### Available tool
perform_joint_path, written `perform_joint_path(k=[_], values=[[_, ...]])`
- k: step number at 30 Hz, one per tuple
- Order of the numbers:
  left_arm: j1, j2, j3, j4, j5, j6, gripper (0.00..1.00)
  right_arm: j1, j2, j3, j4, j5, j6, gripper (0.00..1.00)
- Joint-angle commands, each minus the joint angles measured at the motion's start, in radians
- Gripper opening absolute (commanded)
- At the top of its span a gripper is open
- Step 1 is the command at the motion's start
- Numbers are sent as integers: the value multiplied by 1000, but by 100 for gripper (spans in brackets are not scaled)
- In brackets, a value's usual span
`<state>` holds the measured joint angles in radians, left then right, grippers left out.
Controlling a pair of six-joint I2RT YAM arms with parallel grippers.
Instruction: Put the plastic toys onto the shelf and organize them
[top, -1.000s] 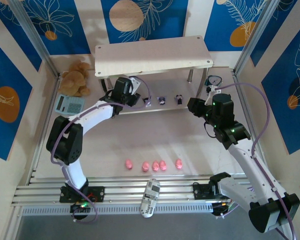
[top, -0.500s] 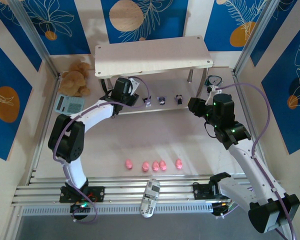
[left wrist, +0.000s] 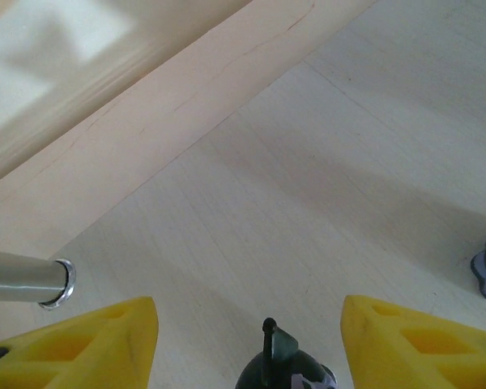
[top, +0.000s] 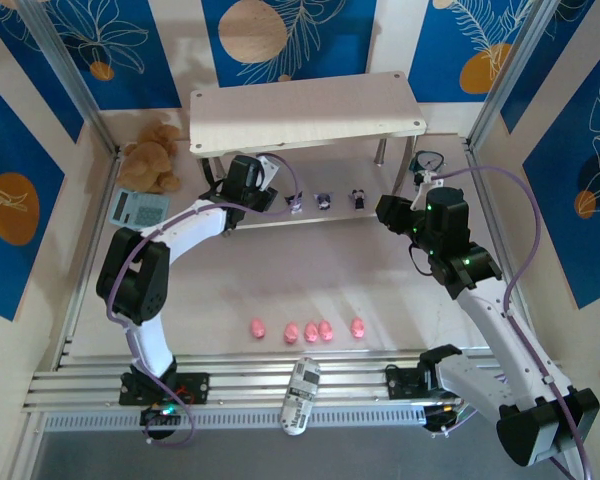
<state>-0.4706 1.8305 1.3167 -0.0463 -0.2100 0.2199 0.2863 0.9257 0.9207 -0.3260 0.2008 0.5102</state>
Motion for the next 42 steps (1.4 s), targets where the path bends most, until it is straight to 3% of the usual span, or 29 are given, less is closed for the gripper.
perform_joint_path(k=[1,23,42], values=[[16,7,16,-27,38,22,61,-6,-12,1,19,-14,11,42],[31,5,11,-64,117,44,52,-7,-17,3,16,-15,17,42],[53,14,1,-75,115,55,51,-7,-18,-3,16,-15,25,42]])
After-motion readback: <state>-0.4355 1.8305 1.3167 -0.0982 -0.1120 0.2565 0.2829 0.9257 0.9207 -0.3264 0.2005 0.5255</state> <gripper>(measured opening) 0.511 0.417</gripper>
